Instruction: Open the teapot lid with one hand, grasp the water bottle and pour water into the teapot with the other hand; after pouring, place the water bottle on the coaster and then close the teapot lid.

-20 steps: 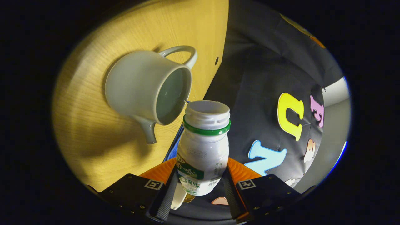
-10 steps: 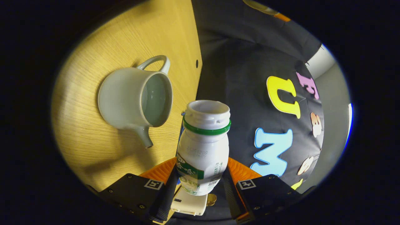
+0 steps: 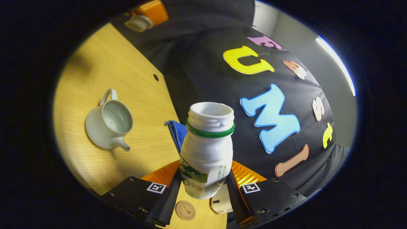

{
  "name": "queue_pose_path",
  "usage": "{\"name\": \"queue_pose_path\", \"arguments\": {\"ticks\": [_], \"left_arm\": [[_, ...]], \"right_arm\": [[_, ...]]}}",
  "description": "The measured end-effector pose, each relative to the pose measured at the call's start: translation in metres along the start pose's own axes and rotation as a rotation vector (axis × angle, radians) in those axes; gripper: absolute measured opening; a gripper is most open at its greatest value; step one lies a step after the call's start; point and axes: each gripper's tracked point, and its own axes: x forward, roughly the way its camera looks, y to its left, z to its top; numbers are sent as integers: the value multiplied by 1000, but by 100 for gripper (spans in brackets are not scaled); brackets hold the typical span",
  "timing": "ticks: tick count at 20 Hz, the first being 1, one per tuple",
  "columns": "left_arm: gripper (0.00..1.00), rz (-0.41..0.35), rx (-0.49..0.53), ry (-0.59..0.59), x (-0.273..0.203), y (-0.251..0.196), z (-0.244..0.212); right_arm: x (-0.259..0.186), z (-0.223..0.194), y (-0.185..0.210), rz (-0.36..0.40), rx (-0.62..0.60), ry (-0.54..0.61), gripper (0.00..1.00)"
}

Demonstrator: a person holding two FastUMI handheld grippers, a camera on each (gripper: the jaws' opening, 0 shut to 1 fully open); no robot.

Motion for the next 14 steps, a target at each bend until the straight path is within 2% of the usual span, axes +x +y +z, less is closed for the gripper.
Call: {"name": "queue_pose_path", "arguments": {"ticks": [4,8,10,14], "left_arm": [[20,-77,56,28,34,-39,-15],[20,-131,122,87,61,-76,-44],[20,-133,168,118,72,-85,-58],[20,-123,218,169,89,-93,-89]], "right_arm": [[-21,-18,-6,48,290,36,72],[-39,-35,-10,90,506,50,71],[-40,-42,-19,87,553,57,71],[-47,-53,-24,79,562,50,71]]}}
